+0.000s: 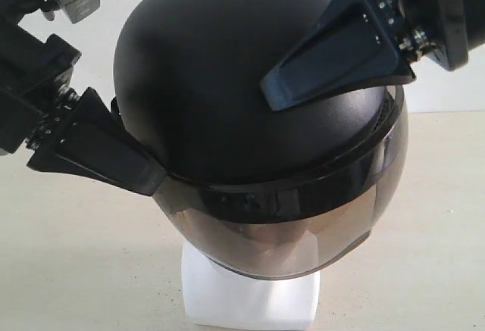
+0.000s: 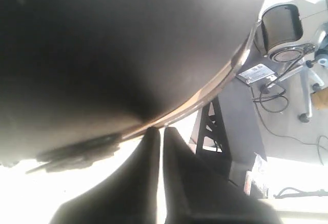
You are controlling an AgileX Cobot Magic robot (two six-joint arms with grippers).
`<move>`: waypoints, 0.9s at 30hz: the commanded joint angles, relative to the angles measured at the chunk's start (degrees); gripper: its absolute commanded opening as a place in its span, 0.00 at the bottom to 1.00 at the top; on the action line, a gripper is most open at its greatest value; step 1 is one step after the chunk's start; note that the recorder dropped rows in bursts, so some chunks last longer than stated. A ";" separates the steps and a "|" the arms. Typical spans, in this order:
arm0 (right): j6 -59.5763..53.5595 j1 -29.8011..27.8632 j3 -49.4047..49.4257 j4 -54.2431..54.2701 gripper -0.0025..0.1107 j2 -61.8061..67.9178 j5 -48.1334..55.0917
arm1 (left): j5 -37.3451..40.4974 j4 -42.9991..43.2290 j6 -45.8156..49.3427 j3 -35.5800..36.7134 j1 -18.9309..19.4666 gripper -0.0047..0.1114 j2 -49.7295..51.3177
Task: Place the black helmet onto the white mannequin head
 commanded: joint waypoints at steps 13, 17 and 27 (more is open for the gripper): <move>10.96 -0.53 0.27 -17.08 0.02 -7.21 -14.91 | -4.60 3.50 0.78 0.83 1.24 0.08 -5.52; 14.99 -0.53 0.27 -23.10 0.02 -9.30 -19.08 | -4.60 3.50 -1.40 0.83 1.24 0.08 -8.24; 28.12 -0.53 0.27 -38.82 0.02 -3.25 -28.54 | -5.84 6.04 -12.25 1.19 1.24 0.08 -11.84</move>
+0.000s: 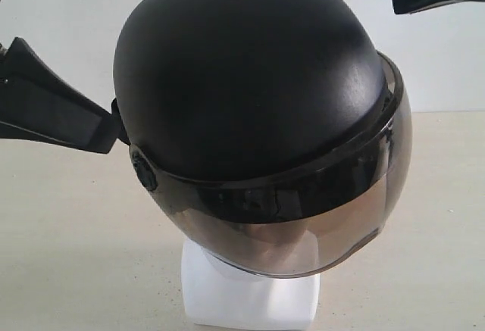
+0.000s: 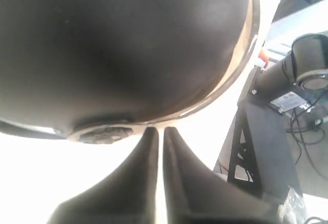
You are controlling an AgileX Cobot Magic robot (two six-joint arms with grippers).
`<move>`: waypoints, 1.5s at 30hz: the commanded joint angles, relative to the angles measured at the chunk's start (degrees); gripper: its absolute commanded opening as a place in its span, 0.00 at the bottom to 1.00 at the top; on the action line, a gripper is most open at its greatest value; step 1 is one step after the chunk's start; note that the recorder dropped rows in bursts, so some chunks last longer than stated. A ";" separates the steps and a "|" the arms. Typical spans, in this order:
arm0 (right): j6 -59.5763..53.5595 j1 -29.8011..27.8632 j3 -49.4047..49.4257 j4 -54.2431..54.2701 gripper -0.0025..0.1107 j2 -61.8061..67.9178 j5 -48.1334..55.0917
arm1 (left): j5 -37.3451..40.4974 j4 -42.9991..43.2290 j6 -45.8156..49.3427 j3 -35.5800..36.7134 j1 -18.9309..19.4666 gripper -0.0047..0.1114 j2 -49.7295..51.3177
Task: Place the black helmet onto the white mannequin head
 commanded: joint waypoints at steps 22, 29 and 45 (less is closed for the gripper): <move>-3.28 -0.09 0.27 5.00 0.02 5.86 6.76 | -19.20 10.05 -12.35 10.33 0.07 0.08 -1.26; -3.39 -0.09 0.27 5.73 0.02 4.54 11.44 | -22.19 9.43 -11.95 8.90 0.07 0.08 1.85; -4.03 -0.09 9.01 6.87 0.02 -0.69 9.67 | -21.87 9.43 -12.09 5.98 0.07 0.08 1.95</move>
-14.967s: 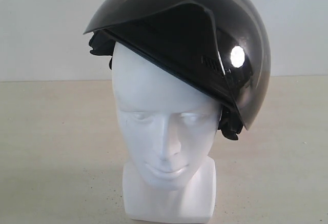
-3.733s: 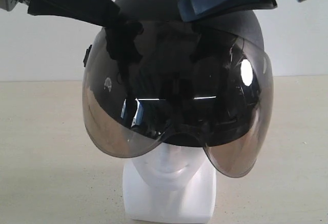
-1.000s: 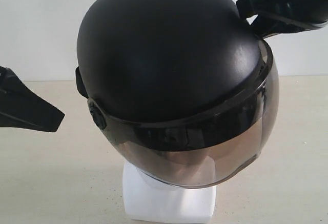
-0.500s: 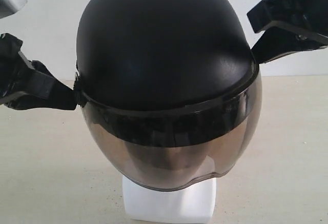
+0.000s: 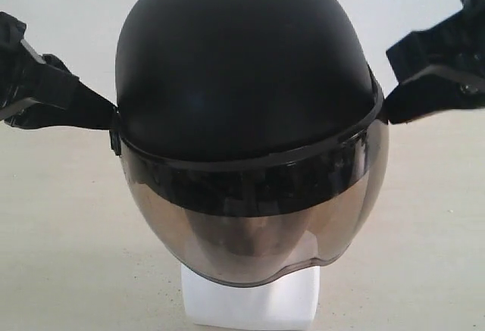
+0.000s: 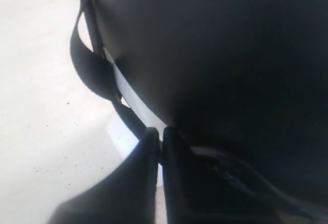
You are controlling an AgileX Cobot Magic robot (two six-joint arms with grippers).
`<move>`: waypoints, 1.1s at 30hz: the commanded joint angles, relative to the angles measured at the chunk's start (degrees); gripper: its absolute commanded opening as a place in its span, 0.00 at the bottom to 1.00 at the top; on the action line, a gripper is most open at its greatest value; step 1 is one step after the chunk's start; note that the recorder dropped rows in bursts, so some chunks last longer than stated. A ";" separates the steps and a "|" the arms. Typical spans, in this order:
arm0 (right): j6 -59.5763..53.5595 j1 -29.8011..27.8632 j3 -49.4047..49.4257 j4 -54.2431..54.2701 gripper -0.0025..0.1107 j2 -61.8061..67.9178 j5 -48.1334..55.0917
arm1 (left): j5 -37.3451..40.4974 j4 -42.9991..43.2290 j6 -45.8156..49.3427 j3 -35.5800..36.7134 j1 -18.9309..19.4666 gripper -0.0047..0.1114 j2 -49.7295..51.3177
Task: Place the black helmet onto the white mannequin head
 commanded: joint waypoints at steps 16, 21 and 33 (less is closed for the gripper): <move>5.45 0.05 3.07 -10.31 0.02 -0.23 -16.52 | 1.39 -0.70 -0.19 -0.44 -0.06 0.08 0.11; 4.55 0.05 3.07 -9.27 0.02 0.32 -21.32 | 1.41 -0.53 -0.19 -0.44 -0.06 0.08 0.11; -3.77 0.05 3.07 1.10 0.02 1.03 -12.80 | 1.41 -0.29 -0.19 -0.44 -0.06 0.08 0.11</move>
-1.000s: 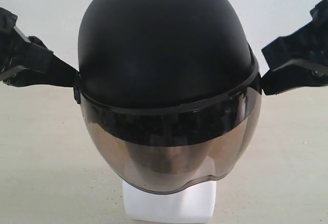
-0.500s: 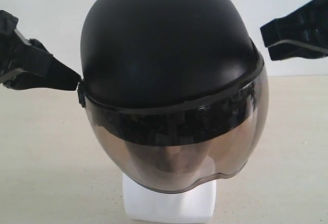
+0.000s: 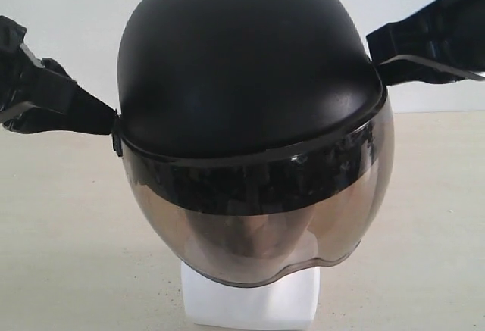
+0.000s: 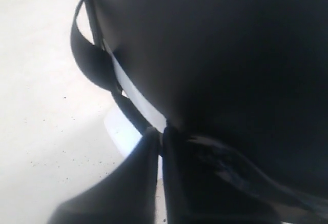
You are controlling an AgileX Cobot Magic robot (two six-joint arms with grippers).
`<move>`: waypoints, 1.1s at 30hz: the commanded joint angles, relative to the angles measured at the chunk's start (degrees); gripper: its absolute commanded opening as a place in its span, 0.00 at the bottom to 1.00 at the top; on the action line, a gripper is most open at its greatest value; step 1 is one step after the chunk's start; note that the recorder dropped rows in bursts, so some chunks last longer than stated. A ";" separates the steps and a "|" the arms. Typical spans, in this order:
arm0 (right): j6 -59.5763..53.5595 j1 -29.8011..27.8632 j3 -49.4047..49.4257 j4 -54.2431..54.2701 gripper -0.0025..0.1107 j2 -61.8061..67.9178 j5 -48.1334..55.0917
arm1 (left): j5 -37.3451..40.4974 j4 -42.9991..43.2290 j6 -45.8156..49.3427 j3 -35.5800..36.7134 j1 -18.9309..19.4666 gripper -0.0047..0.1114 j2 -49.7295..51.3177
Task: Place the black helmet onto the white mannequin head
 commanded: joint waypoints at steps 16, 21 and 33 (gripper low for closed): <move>-3.57 -0.05 -0.04 7.30 0.02 -1.55 9.31 | -4.98 -0.43 -0.19 -2.00 -0.17 0.08 0.24; -3.88 -0.05 -0.04 8.37 0.02 -1.55 10.33 | -5.38 -0.66 -0.19 -2.24 -0.17 0.08 0.24; -2.41 0.05 4.57 7.49 0.02 -4.48 8.78 | -6.34 -3.14 0.27 -2.64 -0.17 0.08 0.24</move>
